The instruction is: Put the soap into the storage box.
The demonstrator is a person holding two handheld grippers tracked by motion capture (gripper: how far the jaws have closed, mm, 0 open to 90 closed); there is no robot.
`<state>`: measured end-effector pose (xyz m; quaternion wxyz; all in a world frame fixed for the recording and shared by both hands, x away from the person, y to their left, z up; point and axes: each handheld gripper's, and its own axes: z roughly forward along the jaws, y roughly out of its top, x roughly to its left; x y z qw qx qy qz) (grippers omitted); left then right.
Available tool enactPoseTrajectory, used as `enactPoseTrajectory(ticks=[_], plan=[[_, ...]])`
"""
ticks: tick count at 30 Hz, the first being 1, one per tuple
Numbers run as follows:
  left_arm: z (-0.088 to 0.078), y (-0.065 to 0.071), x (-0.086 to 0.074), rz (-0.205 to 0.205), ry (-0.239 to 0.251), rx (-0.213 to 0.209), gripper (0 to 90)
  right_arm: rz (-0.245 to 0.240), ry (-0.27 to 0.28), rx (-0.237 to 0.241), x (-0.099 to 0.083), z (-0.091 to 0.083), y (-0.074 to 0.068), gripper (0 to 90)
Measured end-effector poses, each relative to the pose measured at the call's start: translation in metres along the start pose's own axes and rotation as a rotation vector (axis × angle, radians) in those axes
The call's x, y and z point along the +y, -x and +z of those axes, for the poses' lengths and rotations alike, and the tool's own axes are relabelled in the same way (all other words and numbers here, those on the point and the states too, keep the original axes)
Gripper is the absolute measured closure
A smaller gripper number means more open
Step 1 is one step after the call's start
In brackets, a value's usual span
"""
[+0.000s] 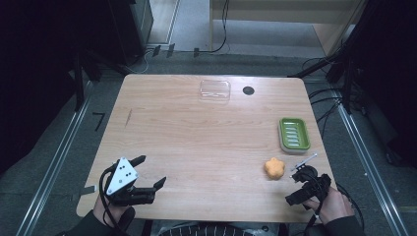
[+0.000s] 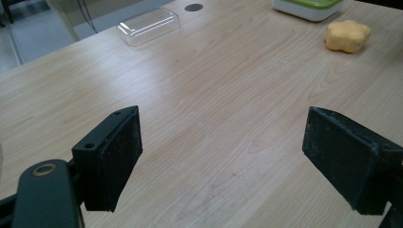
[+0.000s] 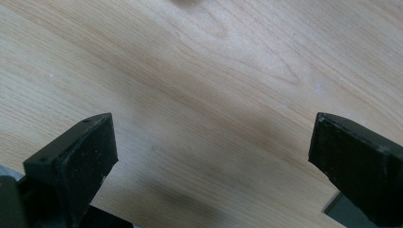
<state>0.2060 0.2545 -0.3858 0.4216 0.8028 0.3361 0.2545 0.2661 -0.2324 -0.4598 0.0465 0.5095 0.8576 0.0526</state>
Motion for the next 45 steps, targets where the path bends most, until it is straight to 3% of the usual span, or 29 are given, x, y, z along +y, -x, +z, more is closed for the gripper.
enactPoseTrajectory(ticks=[9, 22, 34, 45], plan=[[0.001, 0.000, 0.000, 0.001, -0.001, -0.004, 13.6, -0.004, 0.013, -0.017, 0.000, -0.003, -0.002, 0.9], [0.001, -0.001, 0.000, -0.003, -0.001, -0.004, 13.6, -0.049, 0.067, -0.022, 0.007, -0.005, -0.009, 0.0], [0.002, 0.000, 0.000, 0.000, -0.008, -0.006, 13.6, -0.135, 0.087, 0.006, 0.028, -0.005, -0.017, 0.0], [0.002, -0.001, 0.000, 0.001, -0.009, -0.006, 13.6, -0.133, 0.083, 0.026, 0.052, 0.002, -0.011, 0.0]])
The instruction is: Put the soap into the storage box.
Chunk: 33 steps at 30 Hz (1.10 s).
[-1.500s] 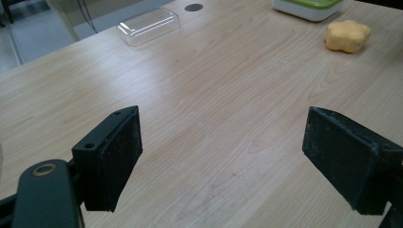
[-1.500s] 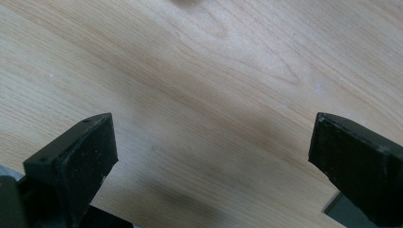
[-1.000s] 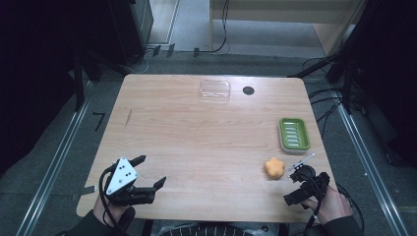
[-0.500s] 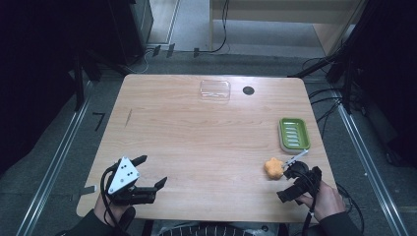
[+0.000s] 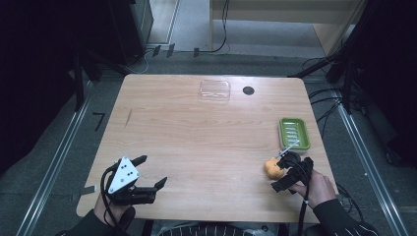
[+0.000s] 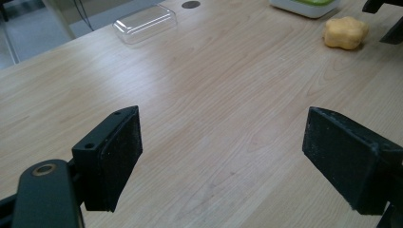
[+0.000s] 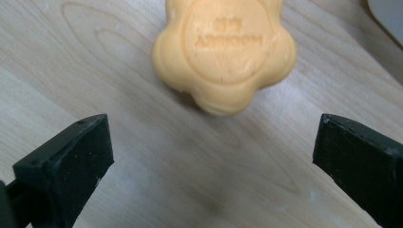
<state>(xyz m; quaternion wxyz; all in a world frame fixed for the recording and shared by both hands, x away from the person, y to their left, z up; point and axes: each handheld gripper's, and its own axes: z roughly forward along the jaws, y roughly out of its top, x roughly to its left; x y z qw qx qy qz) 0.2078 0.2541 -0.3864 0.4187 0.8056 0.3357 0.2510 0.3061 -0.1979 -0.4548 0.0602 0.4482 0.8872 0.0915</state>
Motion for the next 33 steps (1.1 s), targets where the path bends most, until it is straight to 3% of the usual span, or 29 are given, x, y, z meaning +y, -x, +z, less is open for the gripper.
enactPoseTrajectory(ticks=[18, 21, 27, 33], plan=[[0.000, 0.000, 0.000, 0.001, -0.001, -0.001, 13.6, 0.103, -0.048, 0.043, 0.032, 0.016, 0.012, 0.0], [0.000, 0.000, 0.000, 0.000, 0.000, -0.001, 13.6, 0.156, -0.041, 0.066, 0.035, 0.016, 0.012, 0.0], [0.000, 0.000, 0.000, 0.002, -0.002, 0.000, 13.6, 0.180, -0.041, 0.052, 0.042, 0.020, 0.012, 0.0], [0.000, 0.000, 0.000, 0.001, 0.000, -0.001, 13.6, 0.190, -0.071, 0.031, 0.045, 0.025, 0.013, 11.5]])
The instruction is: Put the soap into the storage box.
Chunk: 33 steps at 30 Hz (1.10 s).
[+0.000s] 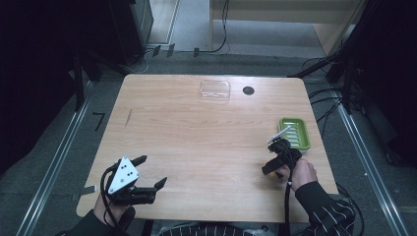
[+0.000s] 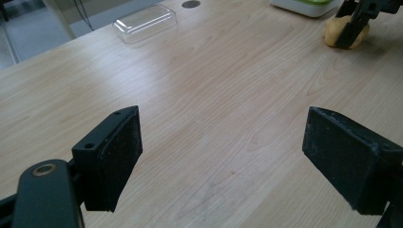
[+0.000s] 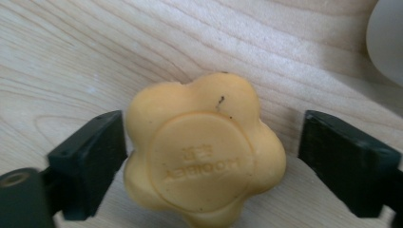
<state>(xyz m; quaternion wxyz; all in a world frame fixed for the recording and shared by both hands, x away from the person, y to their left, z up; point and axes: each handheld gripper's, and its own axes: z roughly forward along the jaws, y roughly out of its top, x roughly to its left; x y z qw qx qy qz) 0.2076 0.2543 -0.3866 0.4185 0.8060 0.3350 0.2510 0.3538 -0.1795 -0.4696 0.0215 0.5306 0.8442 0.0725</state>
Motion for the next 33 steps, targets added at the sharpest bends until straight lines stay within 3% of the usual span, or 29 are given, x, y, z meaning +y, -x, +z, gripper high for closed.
enactPoseTrajectory(ticks=[12, 18, 27, 33], plan=[[-0.0005, 0.0000, 0.0000, -0.002, 0.002, 0.000, 13.6, -0.023, -0.043, 0.002, -0.0030, -0.0009, 0.0028, 15.5], [0.0001, 0.0002, 0.0001, 0.001, -0.001, -0.001, 13.6, -0.032, -0.024, 0.004, -0.0008, -0.0010, 0.0031, 12.9], [0.0000, 0.0003, 0.0001, 0.001, -0.001, -0.001, 13.6, -0.024, -0.033, 0.007, 0.0001, 0.0012, 0.0010, 22.7], [0.0001, 0.0003, 0.0002, 0.002, -0.003, -0.001, 13.6, -0.014, -0.025, 0.024, 0.0004, 0.0007, 0.0035, 20.4]])
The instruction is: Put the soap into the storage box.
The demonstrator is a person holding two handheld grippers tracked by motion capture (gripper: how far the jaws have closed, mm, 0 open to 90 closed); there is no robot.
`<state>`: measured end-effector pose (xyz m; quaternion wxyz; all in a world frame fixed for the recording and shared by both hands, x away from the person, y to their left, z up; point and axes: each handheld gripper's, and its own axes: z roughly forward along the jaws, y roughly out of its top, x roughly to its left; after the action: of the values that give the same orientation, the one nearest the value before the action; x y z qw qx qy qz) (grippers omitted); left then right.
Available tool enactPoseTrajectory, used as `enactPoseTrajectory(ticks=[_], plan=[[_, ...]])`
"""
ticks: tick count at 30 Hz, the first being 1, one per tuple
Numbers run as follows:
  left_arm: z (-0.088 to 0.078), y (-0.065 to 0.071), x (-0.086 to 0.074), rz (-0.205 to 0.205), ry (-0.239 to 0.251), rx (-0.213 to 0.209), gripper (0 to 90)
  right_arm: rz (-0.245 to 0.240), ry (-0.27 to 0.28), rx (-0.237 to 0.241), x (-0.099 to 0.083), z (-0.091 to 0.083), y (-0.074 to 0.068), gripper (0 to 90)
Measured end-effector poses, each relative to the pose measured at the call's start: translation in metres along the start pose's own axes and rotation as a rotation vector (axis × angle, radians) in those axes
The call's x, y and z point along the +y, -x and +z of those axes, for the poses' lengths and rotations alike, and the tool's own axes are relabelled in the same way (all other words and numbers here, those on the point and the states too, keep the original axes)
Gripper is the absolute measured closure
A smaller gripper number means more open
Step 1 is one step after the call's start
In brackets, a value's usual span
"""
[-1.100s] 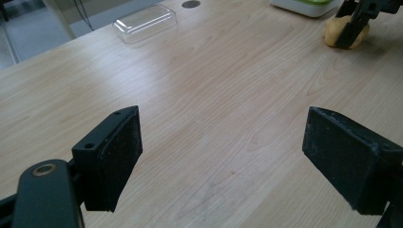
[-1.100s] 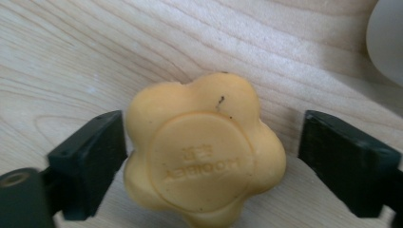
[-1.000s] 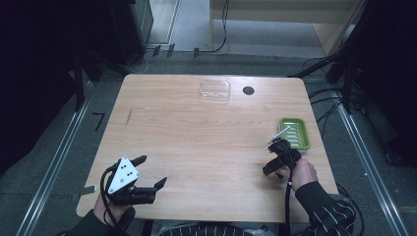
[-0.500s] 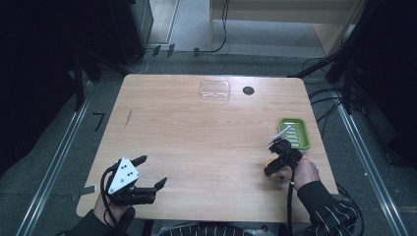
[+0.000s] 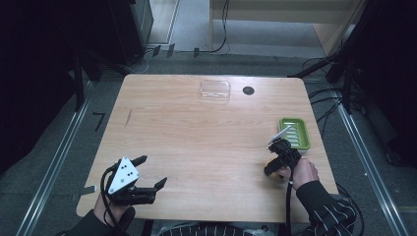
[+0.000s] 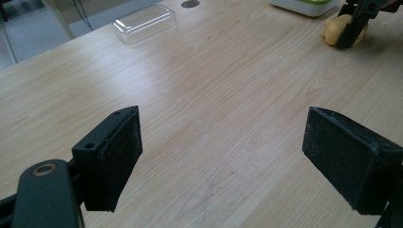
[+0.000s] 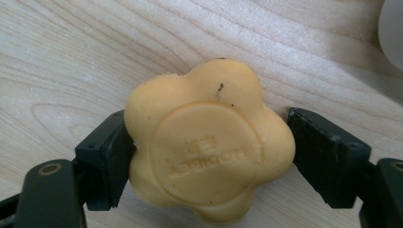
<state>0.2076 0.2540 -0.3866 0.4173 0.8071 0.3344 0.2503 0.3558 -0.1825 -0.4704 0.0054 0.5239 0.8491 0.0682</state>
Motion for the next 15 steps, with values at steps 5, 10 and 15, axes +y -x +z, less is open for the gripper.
enactPoseTrajectory(ticks=[5, 10, 15], plan=[[-0.0001, 0.0000, 0.0000, 0.001, -0.002, -0.002, 13.6, -0.025, -0.005, -0.012, 0.0002, 0.0002, -0.0022, 24.4], [-0.0003, -0.0001, -0.0002, -0.001, 0.002, 0.001, 13.6, -0.050, -0.008, -0.035, -0.0005, -0.0005, -0.0067, 27.8], [-0.0002, 0.0001, -0.0001, 0.000, 0.002, -0.001, 13.6, -0.066, -0.001, -0.033, -0.0011, -0.0006, -0.0061, 27.9]])
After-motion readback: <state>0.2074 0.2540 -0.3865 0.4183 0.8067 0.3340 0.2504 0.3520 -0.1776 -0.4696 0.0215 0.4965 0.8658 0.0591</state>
